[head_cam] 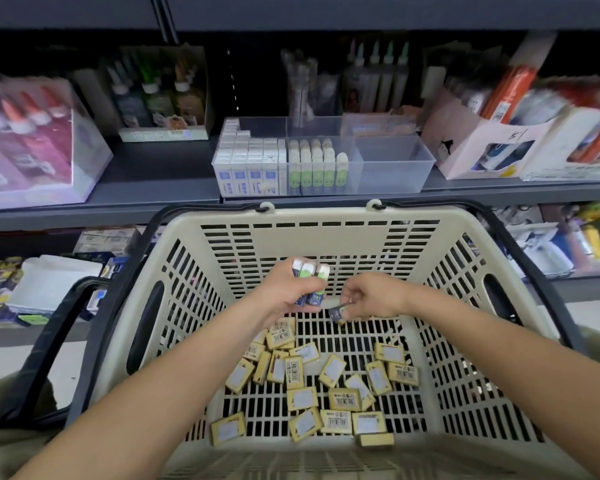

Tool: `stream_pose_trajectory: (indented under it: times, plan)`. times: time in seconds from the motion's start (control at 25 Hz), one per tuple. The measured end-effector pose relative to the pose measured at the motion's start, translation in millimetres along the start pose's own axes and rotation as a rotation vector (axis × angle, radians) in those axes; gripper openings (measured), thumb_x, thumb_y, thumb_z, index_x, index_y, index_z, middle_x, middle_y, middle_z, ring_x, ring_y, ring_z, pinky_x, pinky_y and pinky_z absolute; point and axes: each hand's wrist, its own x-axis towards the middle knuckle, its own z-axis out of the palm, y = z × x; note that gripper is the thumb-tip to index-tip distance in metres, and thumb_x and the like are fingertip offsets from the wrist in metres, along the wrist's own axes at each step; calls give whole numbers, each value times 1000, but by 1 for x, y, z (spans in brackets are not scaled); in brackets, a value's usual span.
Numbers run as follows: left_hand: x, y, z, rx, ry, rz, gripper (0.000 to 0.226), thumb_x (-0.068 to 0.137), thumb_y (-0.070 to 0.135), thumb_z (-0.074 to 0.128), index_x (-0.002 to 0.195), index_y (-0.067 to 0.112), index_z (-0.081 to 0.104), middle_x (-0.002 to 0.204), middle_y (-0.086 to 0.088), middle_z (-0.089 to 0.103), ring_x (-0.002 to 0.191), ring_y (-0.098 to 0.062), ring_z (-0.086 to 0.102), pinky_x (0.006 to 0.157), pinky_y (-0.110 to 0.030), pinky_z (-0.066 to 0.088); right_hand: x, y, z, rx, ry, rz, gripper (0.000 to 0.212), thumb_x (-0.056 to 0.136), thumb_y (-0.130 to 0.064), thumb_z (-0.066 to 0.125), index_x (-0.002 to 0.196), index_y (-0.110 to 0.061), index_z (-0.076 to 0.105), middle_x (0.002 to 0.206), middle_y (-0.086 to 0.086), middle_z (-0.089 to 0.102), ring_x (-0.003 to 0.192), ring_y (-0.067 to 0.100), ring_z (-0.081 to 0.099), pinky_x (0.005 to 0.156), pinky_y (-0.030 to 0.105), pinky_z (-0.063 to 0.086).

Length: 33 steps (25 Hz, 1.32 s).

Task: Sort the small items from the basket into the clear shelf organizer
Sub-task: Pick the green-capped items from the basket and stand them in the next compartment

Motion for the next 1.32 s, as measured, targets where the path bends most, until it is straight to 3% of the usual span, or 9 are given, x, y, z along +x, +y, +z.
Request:
stream_pose_trajectory:
  times: [0.12, 0.2, 0.36, 0.52, 0.6, 0.88, 1.04, 1.24, 1.32]
  plan:
    - [-8, 22, -3, 32, 11, 115, 24, 83, 2, 65, 106, 4, 57, 93, -14, 63, 84, -22, 66, 63, -30, 59, -18, -16, -34, -31, 161, -109, 21, 85, -19, 64, 105, -19, 66, 86, -7, 60, 79, 12, 55, 69, 21, 41]
    - [-10, 40, -7, -16, 15, 205, 16, 83, 1, 64, 97, 6, 58, 86, -10, 68, 76, -17, 69, 58, -31, 58, -31, -23, -61, 118, 255, -118, 17, 81, -12, 68, 96, -19, 67, 81, -3, 64, 73, 12, 59, 77, 28, 50]
    - [-6, 82, -16, -117, 79, 366, 21, 83, 1, 63, 101, 9, 57, 80, -5, 73, 75, -14, 71, 57, -29, 57, -41, -34, -128, 292, 526, -221, 22, 77, 0, 71, 95, -13, 70, 77, 3, 67, 64, 4, 59, 69, 16, 50]
    - [12, 113, -21, -70, 172, 472, 24, 83, 1, 63, 102, 12, 54, 91, -14, 70, 82, -18, 70, 65, -32, 58, -18, -37, -188, 126, 874, -168, 13, 78, -9, 71, 90, -14, 70, 83, 8, 69, 78, 18, 63, 79, 32, 51]
    - [22, 121, -23, -55, 210, 485, 21, 83, 2, 63, 96, 16, 55, 101, -21, 66, 90, -26, 68, 62, -31, 58, -2, -37, -200, 25, 945, -99, 6, 78, -18, 72, 82, -16, 69, 75, 0, 66, 74, 15, 61, 70, 24, 45]
    - [42, 114, -35, -3, 201, 495, 23, 83, 4, 65, 96, 20, 56, 98, -15, 68, 84, -17, 71, 60, -28, 57, 44, -35, -199, -150, 696, -52, 5, 82, -28, 68, 78, -29, 65, 84, -6, 65, 89, 16, 63, 80, 29, 50]
    - [46, 113, -38, -12, 161, 474, 27, 83, 2, 64, 107, 9, 56, 98, -16, 68, 84, -17, 71, 61, -30, 57, 56, -35, -193, -216, 626, -56, 14, 86, -28, 63, 93, -20, 72, 99, -3, 70, 87, 13, 58, 75, 23, 41]
    - [45, 113, -39, -27, 131, 456, 28, 84, 2, 63, 110, 6, 55, 96, -13, 70, 80, -13, 71, 60, -27, 56, 61, -38, -188, -278, 519, -28, 22, 93, -24, 52, 105, -19, 69, 114, 0, 66, 108, 22, 57, 93, 33, 44]
    - [44, 113, -39, -36, 115, 447, 28, 84, 2, 63, 111, 4, 55, 98, -15, 70, 80, -13, 71, 60, -27, 55, 54, -41, -189, -286, 567, -24, 23, 92, -27, 54, 110, -23, 67, 116, 0, 65, 110, 22, 57, 94, 35, 45]
